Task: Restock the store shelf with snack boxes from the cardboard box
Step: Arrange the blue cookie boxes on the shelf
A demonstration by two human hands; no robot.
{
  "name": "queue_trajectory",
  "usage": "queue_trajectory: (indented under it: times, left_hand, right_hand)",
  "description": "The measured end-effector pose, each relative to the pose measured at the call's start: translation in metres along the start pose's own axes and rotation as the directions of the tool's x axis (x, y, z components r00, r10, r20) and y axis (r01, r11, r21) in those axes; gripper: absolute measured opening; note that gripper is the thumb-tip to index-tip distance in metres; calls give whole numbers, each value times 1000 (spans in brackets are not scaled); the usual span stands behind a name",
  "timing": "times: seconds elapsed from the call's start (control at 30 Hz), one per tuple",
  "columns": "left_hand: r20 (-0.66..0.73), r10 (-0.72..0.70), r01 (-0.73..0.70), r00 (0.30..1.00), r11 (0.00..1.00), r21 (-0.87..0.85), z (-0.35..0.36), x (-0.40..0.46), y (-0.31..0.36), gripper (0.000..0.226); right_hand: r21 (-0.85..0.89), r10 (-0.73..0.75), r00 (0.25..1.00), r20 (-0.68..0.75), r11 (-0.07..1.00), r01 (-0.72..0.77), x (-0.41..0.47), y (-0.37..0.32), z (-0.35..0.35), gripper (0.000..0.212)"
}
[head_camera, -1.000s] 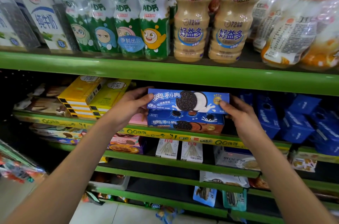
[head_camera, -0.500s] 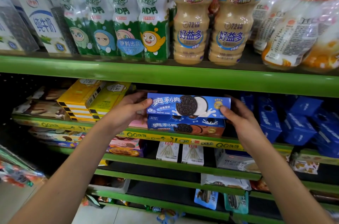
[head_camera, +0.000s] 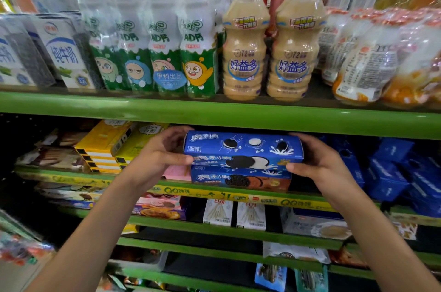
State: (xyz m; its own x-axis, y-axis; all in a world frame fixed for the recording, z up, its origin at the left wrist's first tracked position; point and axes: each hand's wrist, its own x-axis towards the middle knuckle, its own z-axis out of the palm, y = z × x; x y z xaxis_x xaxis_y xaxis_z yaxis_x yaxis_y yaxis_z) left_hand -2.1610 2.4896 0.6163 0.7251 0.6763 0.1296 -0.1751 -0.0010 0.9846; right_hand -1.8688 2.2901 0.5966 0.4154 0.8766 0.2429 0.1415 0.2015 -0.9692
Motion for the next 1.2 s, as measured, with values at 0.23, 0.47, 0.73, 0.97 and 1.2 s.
queue_trajectory:
  times: [0.23, 0.47, 0.73, 0.97, 1.2]
  left_hand:
    - [33, 85, -86, 996, 996, 31, -1, -4, -4, 59]
    - [48, 105, -106, 993, 994, 33, 0, -5, -7, 59]
    - [59, 99, -101, 993, 994, 46, -3, -4, -7, 60]
    - [59, 78, -82, 995, 994, 78, -1, -3, -4, 58]
    - [56, 58, -62, 997, 994, 91, 1, -2, -1, 56]
  right_hand:
    - [-36, -61, 998, -12, 998, 60, -1, -4, 1, 69]
    - [-59, -82, 996, -19, 995, 81, -5, -5, 3, 72]
    - [-79, -95, 995, -21, 993, 93, -5, -7, 5, 75]
    - [-84, -79, 996, -28, 994, 77, -5, -8, 5, 74]
    - [-84, -61, 997, -44, 995, 57, -4, -9, 5, 73]
